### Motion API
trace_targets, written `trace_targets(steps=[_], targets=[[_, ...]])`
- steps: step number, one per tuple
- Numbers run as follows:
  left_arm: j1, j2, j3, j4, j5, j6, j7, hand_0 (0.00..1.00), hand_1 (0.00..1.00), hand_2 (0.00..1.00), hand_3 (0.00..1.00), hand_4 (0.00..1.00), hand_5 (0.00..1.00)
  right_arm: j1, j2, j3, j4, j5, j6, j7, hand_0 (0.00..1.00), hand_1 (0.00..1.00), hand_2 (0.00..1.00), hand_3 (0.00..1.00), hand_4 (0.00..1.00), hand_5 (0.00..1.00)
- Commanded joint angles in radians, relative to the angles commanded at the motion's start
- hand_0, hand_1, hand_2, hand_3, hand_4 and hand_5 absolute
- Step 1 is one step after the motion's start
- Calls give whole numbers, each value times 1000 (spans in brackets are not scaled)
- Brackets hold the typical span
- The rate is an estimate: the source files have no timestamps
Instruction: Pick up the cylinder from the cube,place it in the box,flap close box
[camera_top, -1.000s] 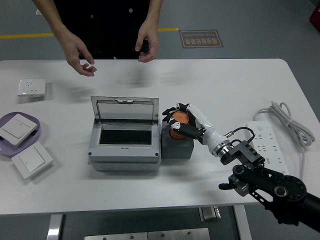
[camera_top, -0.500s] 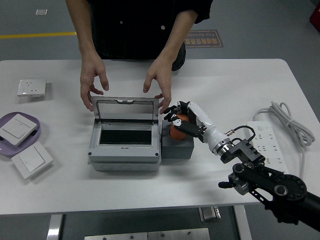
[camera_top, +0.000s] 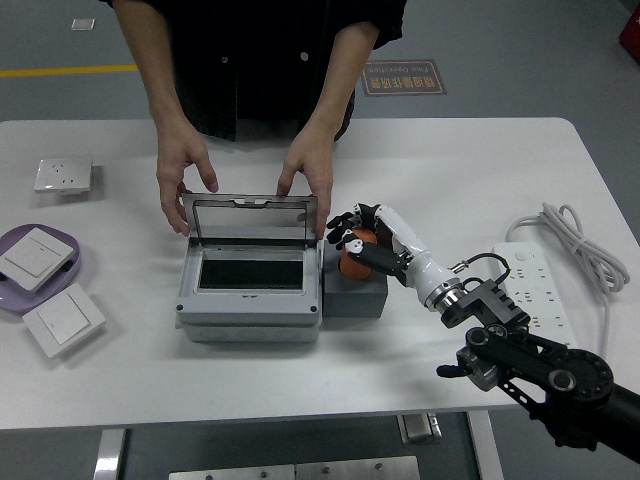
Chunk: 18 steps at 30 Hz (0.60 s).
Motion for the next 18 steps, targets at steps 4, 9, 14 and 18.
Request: trace_targets(steps=[4, 9, 14, 18], targets=[[-1, -1, -2, 0, 1, 0, -1, 780, 765, 744, 825, 707, 376, 0, -2, 2, -6, 7, 23, 6, 540, 491, 464, 335, 2, 2], [-1, -1, -2, 0, 0, 1, -2, 777, 763, 742, 823, 707, 378, 1, -3, 5, -9, 3, 34, 13, 676, 594, 555, 535, 387, 2], [-1, -1, 3, 1, -3, 2, -2, 775, 761, 740, 820, 707, 375, 1, -4, 5, -11, 0, 34, 19, 747, 678, 677, 682, 798, 285], [-3, -2, 1, 1, -1, 2, -1, 775, 761, 740, 820, 707, 375, 1, -4, 5, -13, -1, 35, 21, 747, 678, 677, 682, 798, 285]])
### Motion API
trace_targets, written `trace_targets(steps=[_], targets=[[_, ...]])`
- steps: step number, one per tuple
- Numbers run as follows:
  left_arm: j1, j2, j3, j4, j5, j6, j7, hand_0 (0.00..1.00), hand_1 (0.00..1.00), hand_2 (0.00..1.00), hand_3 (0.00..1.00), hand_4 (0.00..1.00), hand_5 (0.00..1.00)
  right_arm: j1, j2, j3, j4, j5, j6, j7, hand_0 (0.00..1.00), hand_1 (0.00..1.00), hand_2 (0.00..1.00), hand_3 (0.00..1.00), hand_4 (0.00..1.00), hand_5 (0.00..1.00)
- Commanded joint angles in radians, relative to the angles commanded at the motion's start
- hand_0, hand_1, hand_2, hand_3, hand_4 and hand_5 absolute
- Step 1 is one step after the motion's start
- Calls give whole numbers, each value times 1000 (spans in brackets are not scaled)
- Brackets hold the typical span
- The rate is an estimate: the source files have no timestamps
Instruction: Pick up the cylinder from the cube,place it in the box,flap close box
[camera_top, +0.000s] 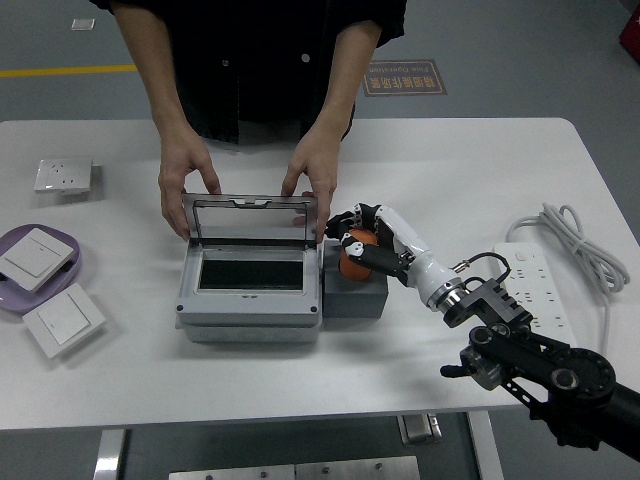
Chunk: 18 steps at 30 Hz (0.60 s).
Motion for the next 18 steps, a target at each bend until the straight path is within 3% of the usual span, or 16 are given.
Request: trace_targets(steps=[1, 2, 18], targets=[[0, 0, 0, 0, 1, 0, 0, 775, 761, 740, 820, 707, 375, 0, 0, 0, 0, 0, 0, 0, 747, 678, 677, 682, 798, 285], [0, 0, 0, 0, 1, 0, 0, 774, 761, 740, 820, 707, 374, 0, 0, 0, -1, 0, 0, 0, 767, 692, 688, 726, 858, 302], [-1, -2, 0, -1, 2, 0, 1, 772, 760, 739, 819, 709, 374, -1, 0, -12, -8, 1, 4, -1, 773, 692, 687, 728, 909, 357]])
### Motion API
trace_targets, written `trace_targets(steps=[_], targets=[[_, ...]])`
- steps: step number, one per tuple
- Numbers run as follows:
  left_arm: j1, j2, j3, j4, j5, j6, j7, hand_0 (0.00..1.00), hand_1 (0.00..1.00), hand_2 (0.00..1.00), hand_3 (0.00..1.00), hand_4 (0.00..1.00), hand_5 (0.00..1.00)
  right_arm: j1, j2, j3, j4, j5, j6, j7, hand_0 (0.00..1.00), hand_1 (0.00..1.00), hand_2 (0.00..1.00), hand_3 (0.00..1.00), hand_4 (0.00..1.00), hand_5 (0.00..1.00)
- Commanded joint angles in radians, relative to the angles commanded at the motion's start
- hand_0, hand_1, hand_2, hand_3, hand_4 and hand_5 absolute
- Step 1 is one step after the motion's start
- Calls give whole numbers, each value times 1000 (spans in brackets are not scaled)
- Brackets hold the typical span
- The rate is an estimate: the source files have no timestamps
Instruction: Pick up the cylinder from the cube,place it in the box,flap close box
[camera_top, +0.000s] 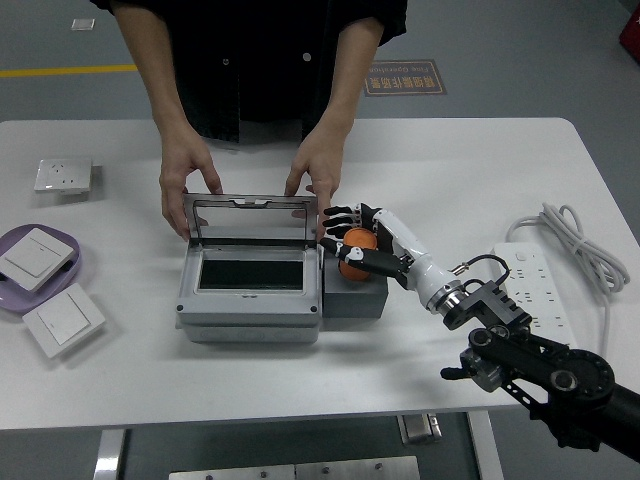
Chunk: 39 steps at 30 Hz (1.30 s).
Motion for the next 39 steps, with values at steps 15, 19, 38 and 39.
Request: trace_targets(steps=[15, 19, 38, 39], targets=[[-1, 0, -6, -1, 8, 1, -4, 771, 759, 738, 818, 707, 370, -5, 3, -4, -5, -14, -6, -4, 769, 689, 678, 714, 920, 382], [-1, 0, -6, 0, 9, 3, -5, 771, 759, 738, 818, 707, 370, -5, 2, -4, -2, -22, -12, -3, 769, 689, 678, 714, 920, 382], [-2, -1, -10, 0, 20, 13, -14, 765, 753, 737, 815, 700, 337, -4, -2, -18, 0, -30, -11, -13, 780, 710, 702, 782, 800, 5], [-2, -2, -9, 0, 21, 15, -16, 765, 753, 737, 815, 700, 337, -3, -3, -20, 0, -29, -12, -14, 780, 710, 702, 782, 800, 5]])
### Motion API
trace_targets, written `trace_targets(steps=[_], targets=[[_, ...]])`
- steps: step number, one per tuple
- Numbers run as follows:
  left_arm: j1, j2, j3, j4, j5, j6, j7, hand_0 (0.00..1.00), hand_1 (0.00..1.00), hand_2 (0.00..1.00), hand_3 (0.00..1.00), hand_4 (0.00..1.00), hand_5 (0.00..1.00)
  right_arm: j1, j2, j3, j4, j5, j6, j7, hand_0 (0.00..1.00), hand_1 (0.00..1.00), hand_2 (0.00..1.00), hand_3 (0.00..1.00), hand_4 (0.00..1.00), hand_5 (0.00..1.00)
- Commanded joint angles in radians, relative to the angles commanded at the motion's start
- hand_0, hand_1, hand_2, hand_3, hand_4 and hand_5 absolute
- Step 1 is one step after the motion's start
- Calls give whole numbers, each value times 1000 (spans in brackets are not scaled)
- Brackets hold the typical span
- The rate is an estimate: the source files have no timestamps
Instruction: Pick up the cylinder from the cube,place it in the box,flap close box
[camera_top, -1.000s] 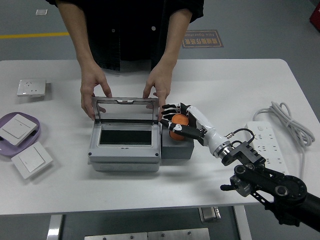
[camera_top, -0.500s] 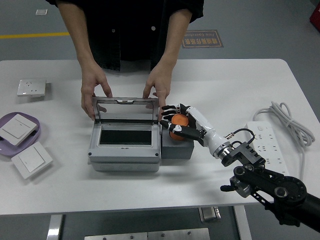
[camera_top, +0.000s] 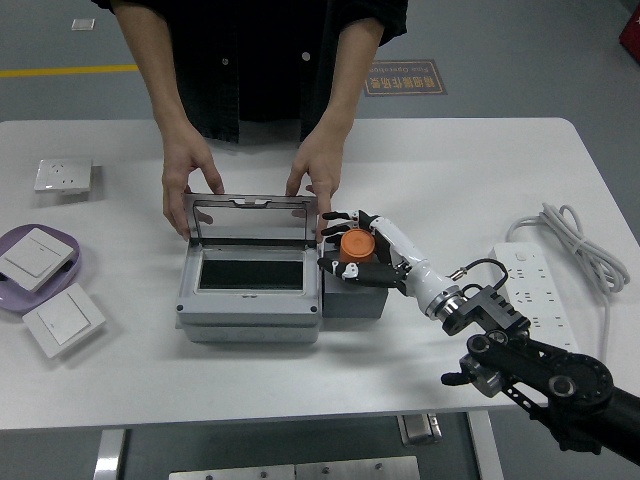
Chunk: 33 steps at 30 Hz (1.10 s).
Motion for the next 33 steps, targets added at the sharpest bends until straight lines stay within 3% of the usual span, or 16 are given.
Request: trace_targets(steps=[16, 17, 22, 23, 28, 29, 33], targets=[[-2, 1, -7, 0, 3, 9, -16, 761, 750, 729, 808, 693, 346, -1, 1, 4, 6, 28, -17, 7, 773, 710, 694, 763, 752, 10], [-2, 1, -7, 0, 4, 10, -17, 760, 745, 726, 807, 695, 341, -2, 1, 5, 6, 25, -17, 4, 728, 690, 662, 665, 450, 2], [-3, 1, -8, 0, 4, 12, -22, 760, 745, 726, 807, 695, 341, -2, 1, 6, 9, 11, -23, -9, 728, 690, 662, 665, 450, 2], [-3, 1, -8, 0, 4, 13, -22, 758, 744, 727, 804, 698, 340, -2, 0, 6, 10, 9, -23, -11, 745, 662, 613, 615, 136, 2], [-5, 2, -11, 1, 5, 15, -25, 758, 744, 727, 804, 698, 340, -2, 0, 3, 12, 1, -25, -22, 745, 662, 613, 615, 136, 2], [-5, 3, -11, 1, 5, 15, -26, 754, 742, 724, 803, 698, 340, -2, 0, 2, 12, 1, -26, -23, 630, 567, 530, 487, 34, 2], [-5, 3, -20, 0, 12, 16, -28, 754, 742, 724, 803, 698, 340, -2, 0, 2, 15, 4, -35, -24, 630, 567, 530, 487, 34, 2]])
